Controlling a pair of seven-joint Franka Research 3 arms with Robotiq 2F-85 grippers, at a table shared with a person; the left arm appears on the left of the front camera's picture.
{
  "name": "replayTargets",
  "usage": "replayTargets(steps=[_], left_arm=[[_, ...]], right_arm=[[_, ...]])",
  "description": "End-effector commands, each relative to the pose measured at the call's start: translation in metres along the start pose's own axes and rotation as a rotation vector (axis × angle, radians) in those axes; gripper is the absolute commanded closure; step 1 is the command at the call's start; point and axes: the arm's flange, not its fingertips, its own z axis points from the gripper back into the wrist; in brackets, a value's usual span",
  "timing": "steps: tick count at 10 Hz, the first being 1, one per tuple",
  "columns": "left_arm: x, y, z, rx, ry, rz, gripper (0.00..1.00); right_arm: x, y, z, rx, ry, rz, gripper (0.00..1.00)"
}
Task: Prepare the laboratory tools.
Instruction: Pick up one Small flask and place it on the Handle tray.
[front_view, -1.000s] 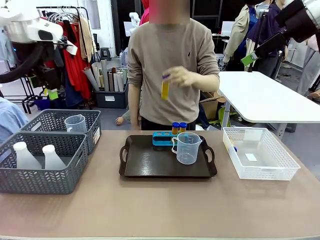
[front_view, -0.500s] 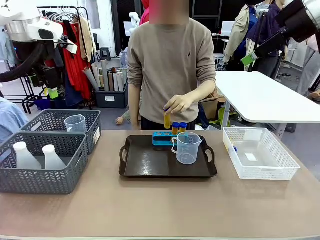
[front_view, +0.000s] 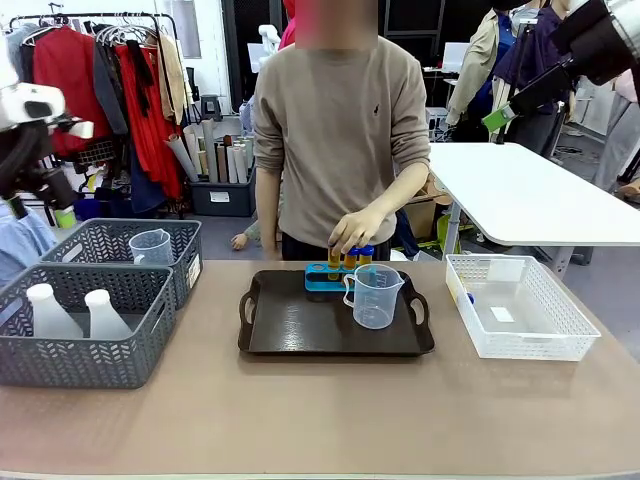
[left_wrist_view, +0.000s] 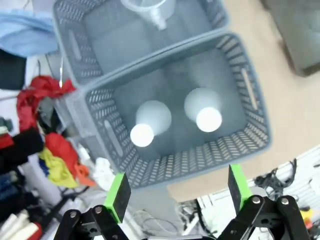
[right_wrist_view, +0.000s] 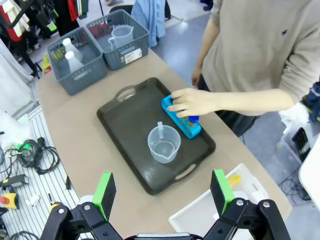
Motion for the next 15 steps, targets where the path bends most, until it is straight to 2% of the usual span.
replayTargets(steps=[1, 3, 4, 9, 12, 15], left_arm=[[-0.017, 0.015, -0.018, 0.013, -0.034, 0.114, 0.0], [-0.027, 0.029, -0.047, 0.001, 0.01, 0.156, 0.0], [-0.025, 0.032, -0.062, 0.047, 0.029, 0.15, 0.0], [-0.027, 0.031, -0.134, 0.044, 0.059, 0.197, 0.0], [-0.04, 0.042, -0.15, 0.02, 0.003, 0.24, 0.0], [-0.038, 0.048, -0.154, 0.025, -0.011, 0.253, 0.0]], right_arm=[[0.002, 0.0, 0.001, 0.014, -0.02, 0.0, 0.0], [0.002, 0.0, 0.001, 0.014, -0.02, 0.0, 0.0], [0.002, 0.0, 0.001, 0.014, -0.02, 0.0, 0.0], [0.002, 0.0, 0.001, 0.014, -0.02, 0.0, 0.0], [0.002, 0.0, 0.001, 0.014, -0.02, 0.0, 0.0], [0.002, 0.0, 0.001, 0.014, -0.02, 0.0, 0.0]])
